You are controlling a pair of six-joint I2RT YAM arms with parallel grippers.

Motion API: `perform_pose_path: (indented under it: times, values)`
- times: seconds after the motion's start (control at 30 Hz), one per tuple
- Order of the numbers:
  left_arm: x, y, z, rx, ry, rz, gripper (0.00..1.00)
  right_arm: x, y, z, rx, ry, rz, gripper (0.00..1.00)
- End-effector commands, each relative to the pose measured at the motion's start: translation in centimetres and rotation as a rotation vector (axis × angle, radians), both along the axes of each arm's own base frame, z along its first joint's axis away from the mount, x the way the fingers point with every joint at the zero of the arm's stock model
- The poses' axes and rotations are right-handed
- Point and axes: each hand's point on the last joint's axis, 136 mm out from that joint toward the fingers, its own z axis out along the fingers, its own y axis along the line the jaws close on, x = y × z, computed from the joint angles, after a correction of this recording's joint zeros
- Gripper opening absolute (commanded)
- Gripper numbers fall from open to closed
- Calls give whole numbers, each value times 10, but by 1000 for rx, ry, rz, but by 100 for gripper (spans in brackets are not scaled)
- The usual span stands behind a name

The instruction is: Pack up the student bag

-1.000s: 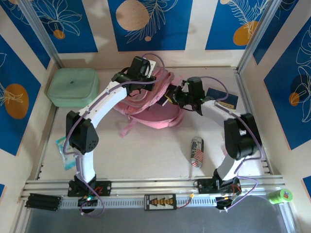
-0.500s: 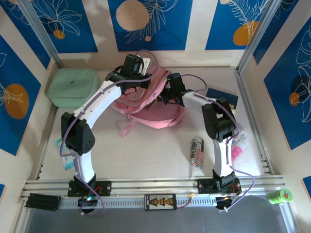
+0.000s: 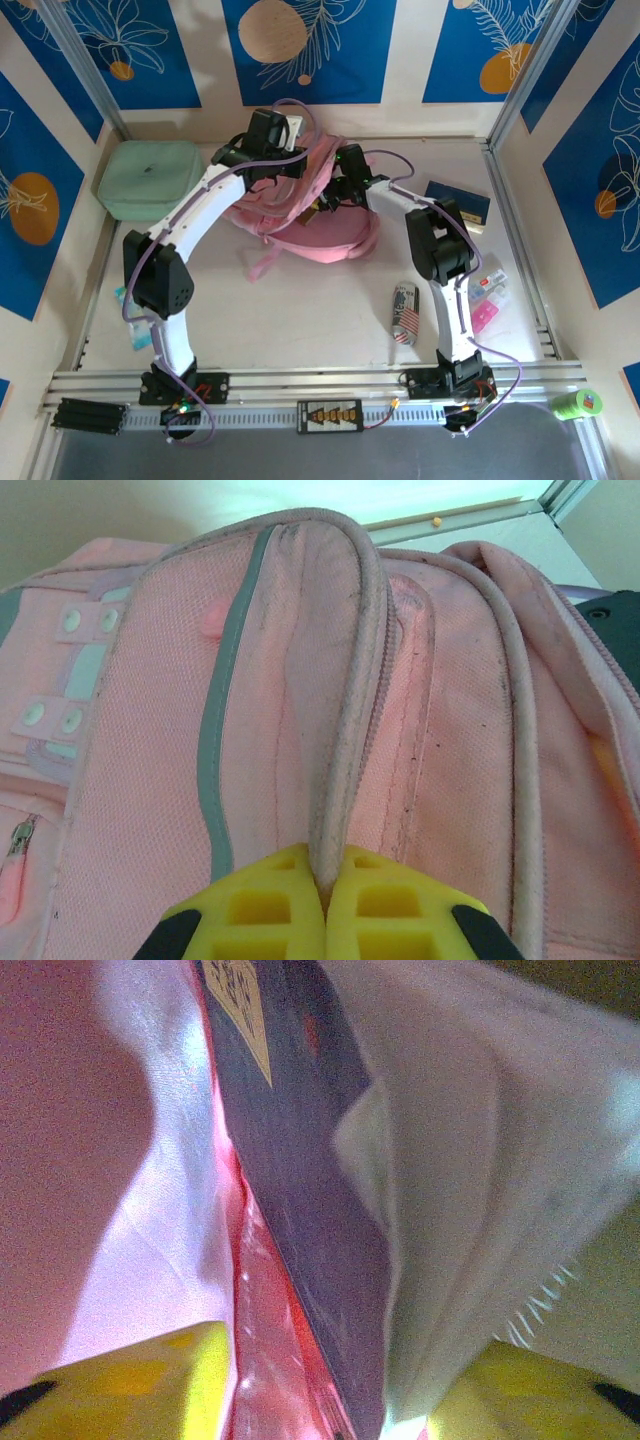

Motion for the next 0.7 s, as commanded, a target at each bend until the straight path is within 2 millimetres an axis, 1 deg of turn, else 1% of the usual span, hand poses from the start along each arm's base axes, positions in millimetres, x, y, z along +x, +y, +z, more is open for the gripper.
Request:
perform_pose_path:
  times: [0.0,0.13,0.23,0.3,0.37,0.47,0.57,0.63,0.67]
  values:
    - [10,4,40,-92,-110,14,0,-26,-20,20,12,36,27,60]
    - [12,11,29,-83,-92,25,0,-48,-57,35,-24,17,-13,65]
    - [9,17,15,-62,-75,11,0,-64,-90,37,-79,17,-65,65]
    - [4,22,1,-16,-63,-12,0,-74,-117,36,-137,16,-117,65]
    - [-6,28,-16,41,-38,-43,0,-80,-144,32,-199,18,-169,65]
    - [-29,35,-41,123,9,-119,0,-84,-187,26,-296,27,-253,66]
    - [-60,27,-49,118,50,-270,0,-80,-225,24,-357,25,-321,66]
    - [-68,26,-51,97,64,-281,1,-70,-247,26,-390,12,-355,69]
    - [-70,26,-52,85,72,-278,18,-65,-260,24,-430,17,-373,71]
